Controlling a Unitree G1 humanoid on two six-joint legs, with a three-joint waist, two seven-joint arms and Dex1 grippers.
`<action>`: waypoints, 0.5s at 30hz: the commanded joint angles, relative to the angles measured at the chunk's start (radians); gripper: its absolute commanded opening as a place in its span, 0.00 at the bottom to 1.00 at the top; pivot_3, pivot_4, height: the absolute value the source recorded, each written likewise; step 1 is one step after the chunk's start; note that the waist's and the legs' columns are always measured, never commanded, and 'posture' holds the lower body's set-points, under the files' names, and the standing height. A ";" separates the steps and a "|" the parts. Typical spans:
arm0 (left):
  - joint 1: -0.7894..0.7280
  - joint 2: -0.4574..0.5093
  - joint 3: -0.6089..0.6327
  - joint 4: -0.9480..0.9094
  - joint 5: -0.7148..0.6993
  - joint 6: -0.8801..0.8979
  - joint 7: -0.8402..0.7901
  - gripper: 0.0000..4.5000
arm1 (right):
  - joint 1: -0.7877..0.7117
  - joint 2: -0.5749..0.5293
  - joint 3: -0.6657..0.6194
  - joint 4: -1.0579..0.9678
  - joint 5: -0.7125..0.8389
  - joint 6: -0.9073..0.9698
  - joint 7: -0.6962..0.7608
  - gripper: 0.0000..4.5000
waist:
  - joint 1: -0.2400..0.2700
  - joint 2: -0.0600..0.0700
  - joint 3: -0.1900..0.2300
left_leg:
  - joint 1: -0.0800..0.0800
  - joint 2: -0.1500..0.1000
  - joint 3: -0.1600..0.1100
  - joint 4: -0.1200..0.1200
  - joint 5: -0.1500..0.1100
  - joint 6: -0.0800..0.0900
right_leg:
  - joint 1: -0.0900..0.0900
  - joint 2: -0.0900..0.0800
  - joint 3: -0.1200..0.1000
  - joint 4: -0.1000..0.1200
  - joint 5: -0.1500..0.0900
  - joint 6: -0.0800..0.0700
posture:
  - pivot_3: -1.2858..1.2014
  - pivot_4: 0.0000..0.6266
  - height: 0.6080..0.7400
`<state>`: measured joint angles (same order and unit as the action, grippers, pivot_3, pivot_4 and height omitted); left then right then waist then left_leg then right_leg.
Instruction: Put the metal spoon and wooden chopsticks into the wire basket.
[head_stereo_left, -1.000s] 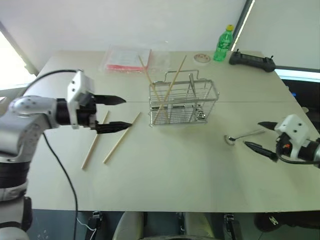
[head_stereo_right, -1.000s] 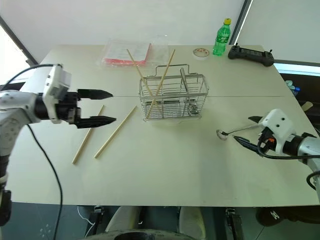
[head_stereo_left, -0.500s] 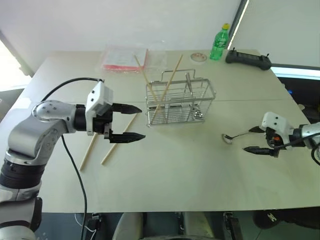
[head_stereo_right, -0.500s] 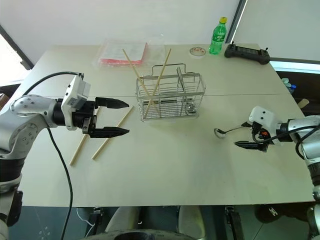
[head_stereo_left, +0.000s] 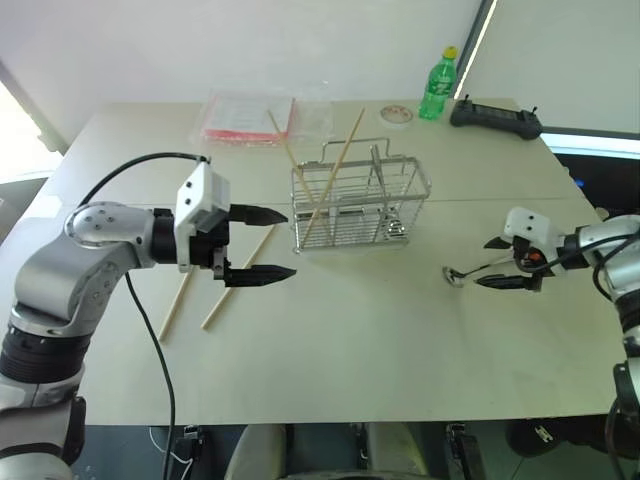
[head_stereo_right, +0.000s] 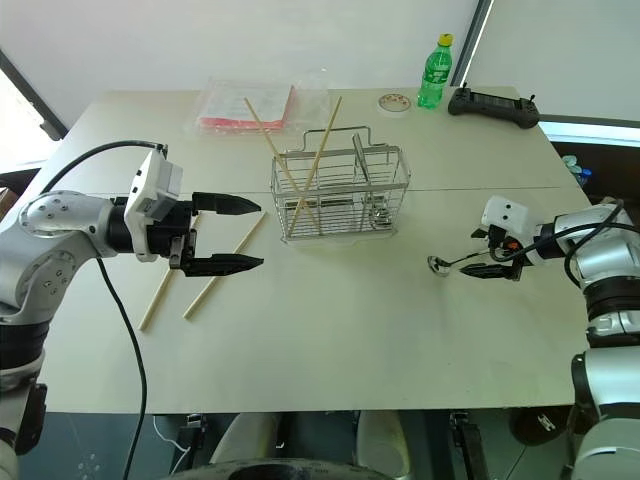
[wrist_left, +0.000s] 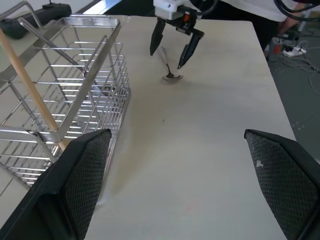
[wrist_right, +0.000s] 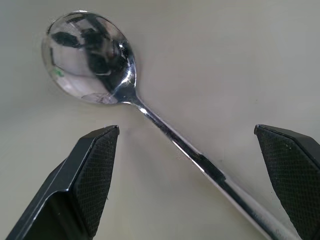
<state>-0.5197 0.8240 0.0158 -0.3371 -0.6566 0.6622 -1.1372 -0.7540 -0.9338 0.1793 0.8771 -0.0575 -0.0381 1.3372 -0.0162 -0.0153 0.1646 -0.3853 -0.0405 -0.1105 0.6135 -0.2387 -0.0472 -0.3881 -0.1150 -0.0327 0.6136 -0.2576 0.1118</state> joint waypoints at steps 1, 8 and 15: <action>-0.012 0.007 0.028 -0.034 -0.022 0.004 0.010 1.00 | -0.057 0.017 0.000 0.055 -0.026 -0.027 -0.006 0.99 | 0.000 0.000 0.000 | 0.000 0.000 0.000 0.000 0.000 0.000 | 0.000 0.000 0.000 0.000 0.000 0.000 | 0.52 0.24 0.95; 0.008 0.036 0.037 -0.060 -0.039 0.016 -0.003 1.00 | -0.057 0.042 0.005 0.092 -0.038 -0.048 0.044 0.33 | -0.001 0.000 0.000 | 0.001 0.000 0.000 0.000 0.000 -0.001 | 0.001 0.000 0.001 0.000 0.000 0.000 | 0.52 0.24 0.95; -0.014 0.034 0.033 -0.048 -0.042 0.019 0.004 1.00 | -0.046 0.041 -0.009 0.078 -0.038 -0.043 0.045 0.01 | 0.001 -0.002 0.001 | 0.012 0.001 0.000 -0.001 0.000 -0.001 | 0.012 0.001 0.001 0.000 -0.001 -0.003 | 0.52 0.24 0.95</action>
<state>-0.5106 0.8474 0.0206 -0.3670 -0.6857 0.6872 -1.1343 -0.8095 -0.8897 0.1805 0.9529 -0.0941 -0.0905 1.3795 -0.0151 -0.0172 0.1657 -0.3730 -0.0397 -0.1108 0.6135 -0.2382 -0.0484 -0.3759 -0.1135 -0.0313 0.6134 -0.2586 0.1089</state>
